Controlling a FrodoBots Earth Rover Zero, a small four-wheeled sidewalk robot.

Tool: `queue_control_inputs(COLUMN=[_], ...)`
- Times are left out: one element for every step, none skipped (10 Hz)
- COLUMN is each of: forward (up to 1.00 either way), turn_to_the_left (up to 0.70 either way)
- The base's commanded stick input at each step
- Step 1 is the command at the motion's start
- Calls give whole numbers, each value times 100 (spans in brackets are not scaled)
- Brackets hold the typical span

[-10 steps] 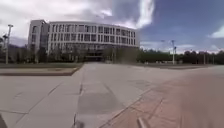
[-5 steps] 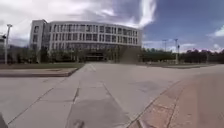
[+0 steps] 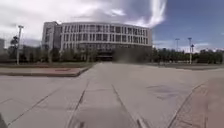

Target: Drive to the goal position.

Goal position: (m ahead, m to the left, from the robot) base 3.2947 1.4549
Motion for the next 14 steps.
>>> queue_control_inputs(forward=[70, 70, 70, 70, 70, 70, 70, 70, 70, 70, 70, 70, 70, 70], turn_to_the_left=[0, 0, 0, 0, 0, -2, -9, -10, -3, 0, 0, 0, 0, 0])
